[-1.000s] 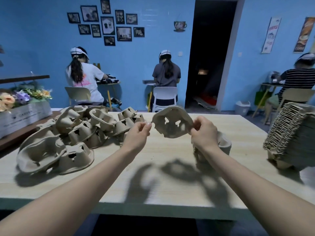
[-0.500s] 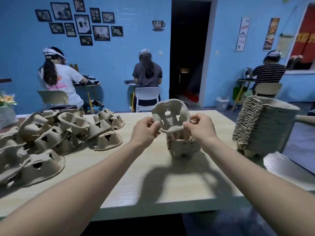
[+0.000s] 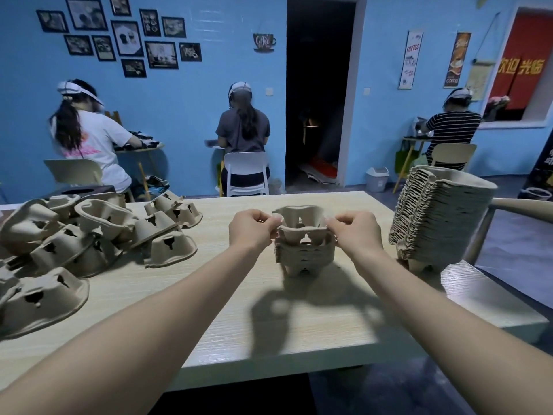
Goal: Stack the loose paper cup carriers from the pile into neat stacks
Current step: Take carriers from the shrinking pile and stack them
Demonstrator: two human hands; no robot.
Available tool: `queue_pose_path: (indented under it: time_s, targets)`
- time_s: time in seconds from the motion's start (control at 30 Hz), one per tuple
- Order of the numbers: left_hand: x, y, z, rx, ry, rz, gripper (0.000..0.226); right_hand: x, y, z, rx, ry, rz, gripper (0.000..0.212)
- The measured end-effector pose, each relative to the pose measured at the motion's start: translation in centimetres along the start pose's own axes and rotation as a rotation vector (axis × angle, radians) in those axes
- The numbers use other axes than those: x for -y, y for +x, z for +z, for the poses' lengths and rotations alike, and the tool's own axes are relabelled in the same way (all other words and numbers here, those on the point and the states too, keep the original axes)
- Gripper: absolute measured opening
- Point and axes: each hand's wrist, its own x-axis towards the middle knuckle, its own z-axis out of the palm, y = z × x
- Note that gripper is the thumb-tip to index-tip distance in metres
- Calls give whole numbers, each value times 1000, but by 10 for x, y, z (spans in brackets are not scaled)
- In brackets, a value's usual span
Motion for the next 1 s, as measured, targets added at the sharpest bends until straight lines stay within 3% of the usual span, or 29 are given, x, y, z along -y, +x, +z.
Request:
queue_pose_path:
  time_s: [0.13, 0.47, 0.63, 0.73, 0.83, 1.0]
  targets:
    - [7, -3, 0, 34, 81, 11, 22, -9, -3, 3, -13, -50, 15, 39]
    - [16, -16, 2, 98, 281, 122, 27, -19, -12, 4, 25, -161, -17, 51]
    - [15, -14, 2, 140, 366, 173, 16, -22, -11, 1, 73, -258, -44, 46]
    - [19, -14, -3, 144, 438, 180, 37, -16, -11, 4, 62, -311, -94, 20]
    - [26, -11, -17, 123, 480, 186, 46, -3, -18, 13, 65, -339, -193, 34]
    - [44, -6, -57, 67, 499, 188, 39, 23, -38, 50, 115, -311, -348, 27]
